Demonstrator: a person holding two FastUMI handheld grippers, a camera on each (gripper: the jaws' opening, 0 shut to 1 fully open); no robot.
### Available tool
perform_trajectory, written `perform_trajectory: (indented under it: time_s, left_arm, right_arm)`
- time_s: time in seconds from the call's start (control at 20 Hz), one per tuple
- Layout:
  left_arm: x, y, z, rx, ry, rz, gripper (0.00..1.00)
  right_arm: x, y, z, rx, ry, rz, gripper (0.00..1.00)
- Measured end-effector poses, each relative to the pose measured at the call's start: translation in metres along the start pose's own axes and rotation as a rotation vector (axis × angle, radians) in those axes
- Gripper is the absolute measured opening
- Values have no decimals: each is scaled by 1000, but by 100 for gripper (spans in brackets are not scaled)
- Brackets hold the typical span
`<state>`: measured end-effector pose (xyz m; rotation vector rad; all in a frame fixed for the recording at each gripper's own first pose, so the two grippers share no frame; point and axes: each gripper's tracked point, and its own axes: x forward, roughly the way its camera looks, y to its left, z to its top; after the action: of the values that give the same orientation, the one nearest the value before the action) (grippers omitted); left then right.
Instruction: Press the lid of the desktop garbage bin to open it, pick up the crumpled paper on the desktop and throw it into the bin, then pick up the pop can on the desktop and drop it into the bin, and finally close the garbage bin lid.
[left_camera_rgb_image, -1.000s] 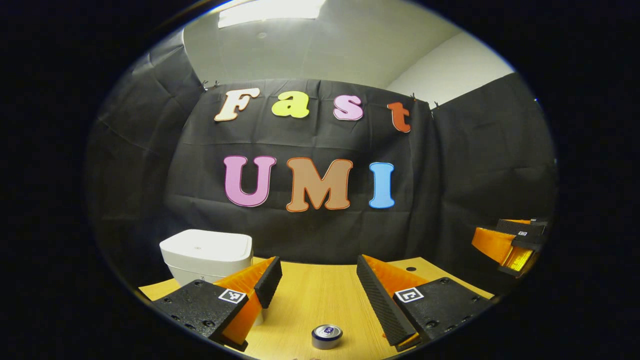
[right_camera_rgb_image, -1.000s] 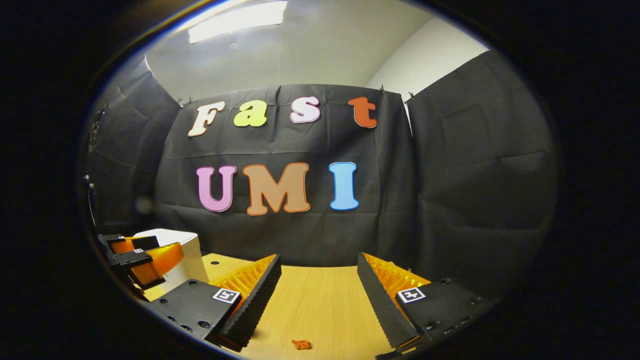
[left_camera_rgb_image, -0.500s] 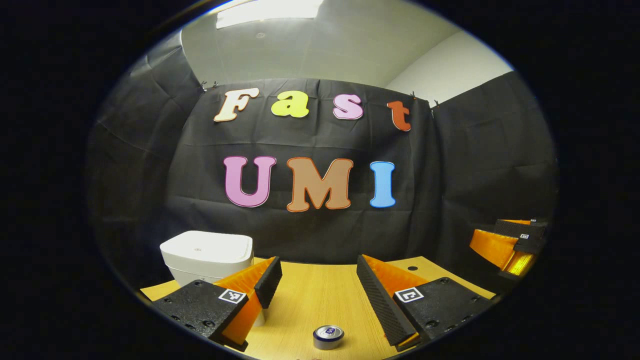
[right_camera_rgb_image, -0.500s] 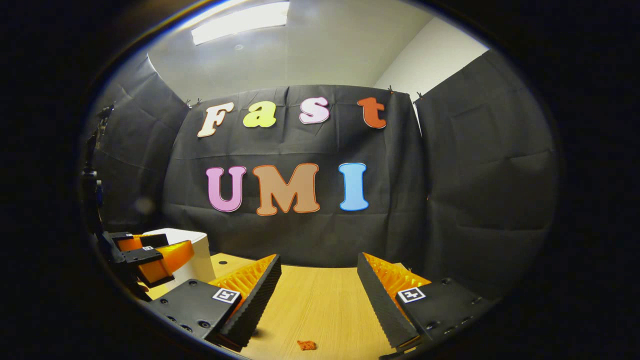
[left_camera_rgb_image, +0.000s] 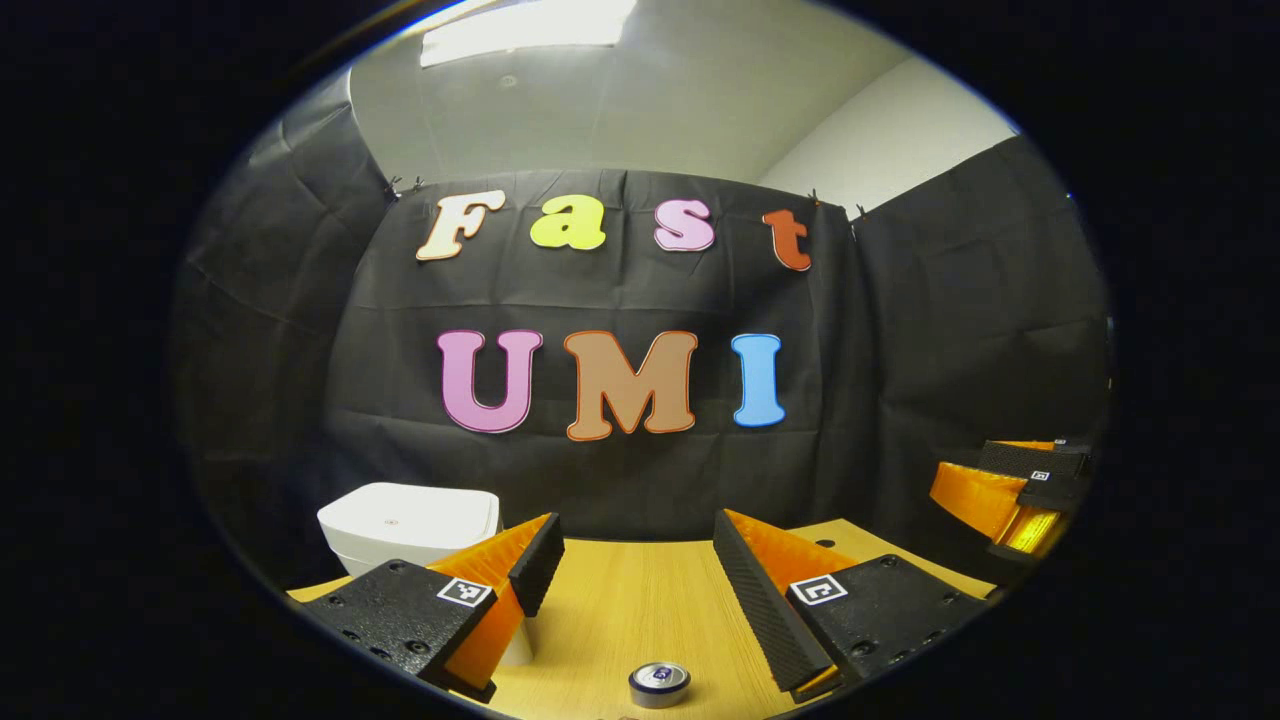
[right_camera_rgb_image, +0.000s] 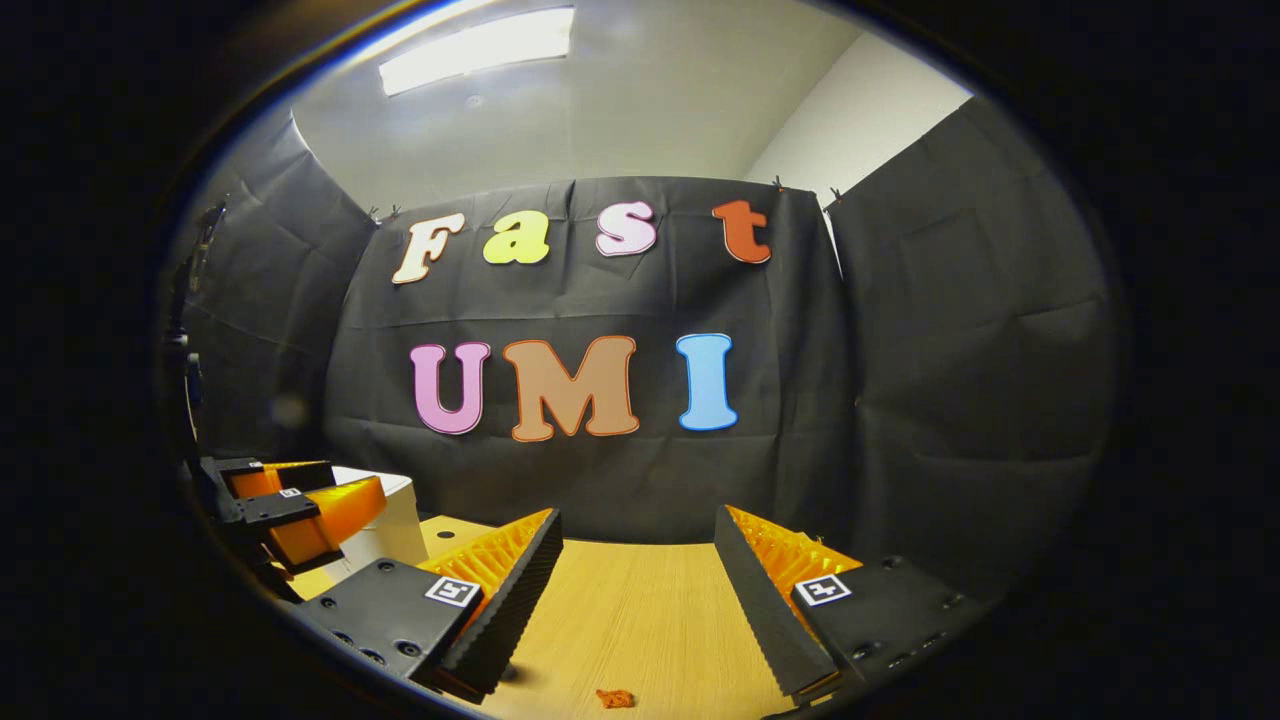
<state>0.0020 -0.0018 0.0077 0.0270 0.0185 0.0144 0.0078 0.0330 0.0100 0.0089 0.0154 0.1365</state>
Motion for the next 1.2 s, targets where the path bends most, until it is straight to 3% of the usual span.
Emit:
perform_trajectory:
  time_s: [1.2]
  left_arm:
    - [7, -3, 5, 32, -15, 15, 92]
  right_arm:
    - [4, -3, -3, -15, 1, 3, 98]
